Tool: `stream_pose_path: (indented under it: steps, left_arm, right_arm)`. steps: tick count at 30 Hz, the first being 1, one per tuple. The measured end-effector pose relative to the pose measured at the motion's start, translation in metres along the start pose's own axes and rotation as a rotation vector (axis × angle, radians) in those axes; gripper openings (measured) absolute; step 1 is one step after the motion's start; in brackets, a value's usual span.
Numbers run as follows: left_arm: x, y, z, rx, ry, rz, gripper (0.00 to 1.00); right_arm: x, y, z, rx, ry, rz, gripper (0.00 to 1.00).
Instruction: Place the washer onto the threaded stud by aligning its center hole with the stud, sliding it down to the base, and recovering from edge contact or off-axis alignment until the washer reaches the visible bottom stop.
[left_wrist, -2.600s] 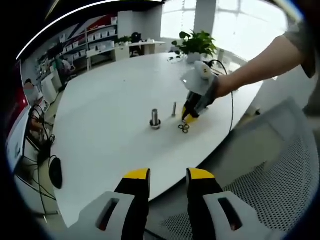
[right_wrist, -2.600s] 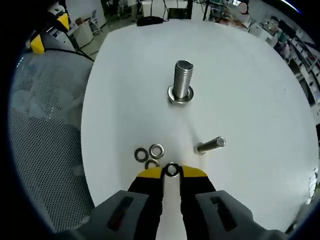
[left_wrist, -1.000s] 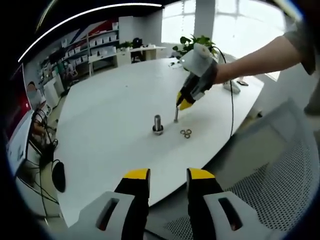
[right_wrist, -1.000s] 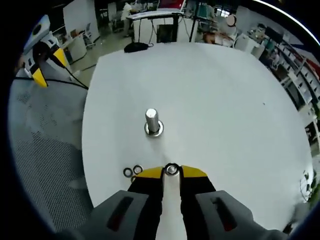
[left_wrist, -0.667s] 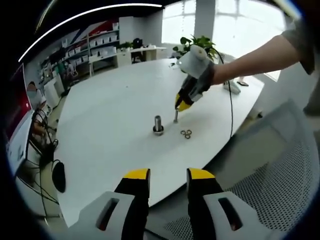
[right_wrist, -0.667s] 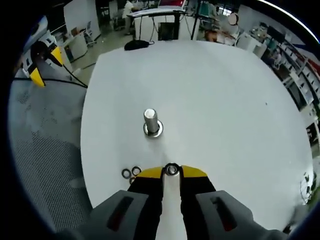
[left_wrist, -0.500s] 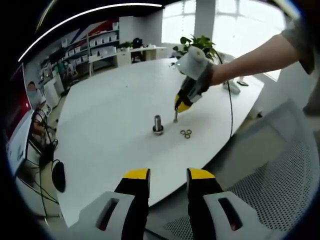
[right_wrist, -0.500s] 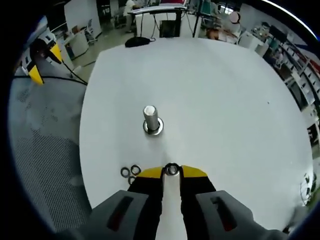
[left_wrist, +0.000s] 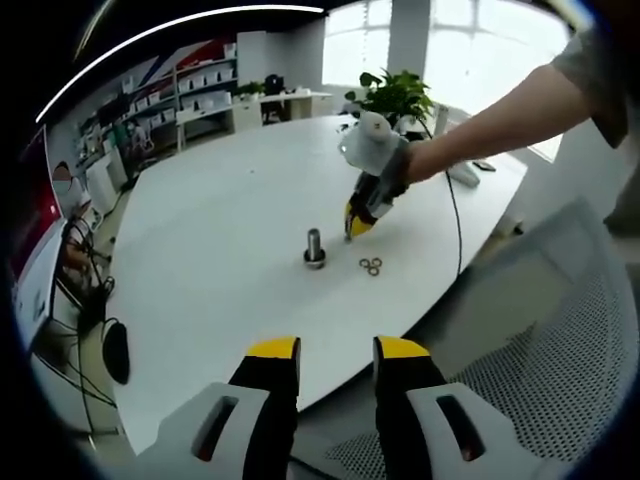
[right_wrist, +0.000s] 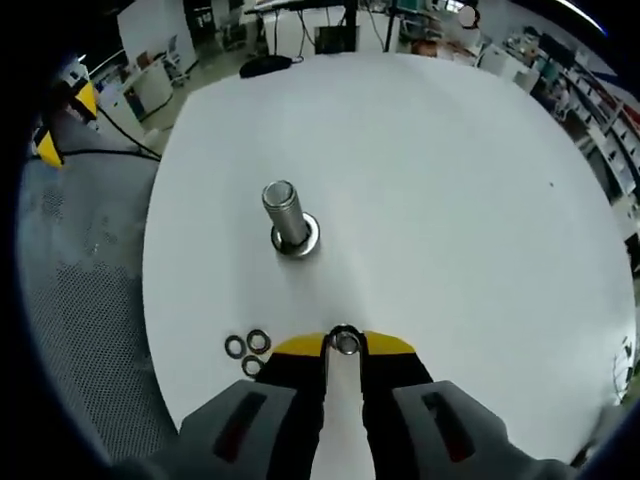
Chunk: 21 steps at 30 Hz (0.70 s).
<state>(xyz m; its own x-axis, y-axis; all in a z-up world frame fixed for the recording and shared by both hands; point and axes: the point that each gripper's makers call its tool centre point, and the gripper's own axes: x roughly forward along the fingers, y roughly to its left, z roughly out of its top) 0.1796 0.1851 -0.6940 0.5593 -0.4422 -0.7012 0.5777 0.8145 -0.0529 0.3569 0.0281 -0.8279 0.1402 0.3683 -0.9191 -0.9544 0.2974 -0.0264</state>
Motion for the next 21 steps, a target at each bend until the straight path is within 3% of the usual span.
stream_pose_path:
  steps: [12, 21]
  left_arm:
    - [0.001, -0.001, -0.001, -0.002, 0.005, -0.007, 0.27]
    - [0.001, -0.001, 0.000, -0.001, -0.001, -0.009, 0.27]
  right_arm:
    - [0.006, -0.001, -0.008, 0.019, 0.011, -0.001, 0.16]
    - [-0.006, -0.003, -0.020, 0.057, -0.007, -0.023, 0.20]
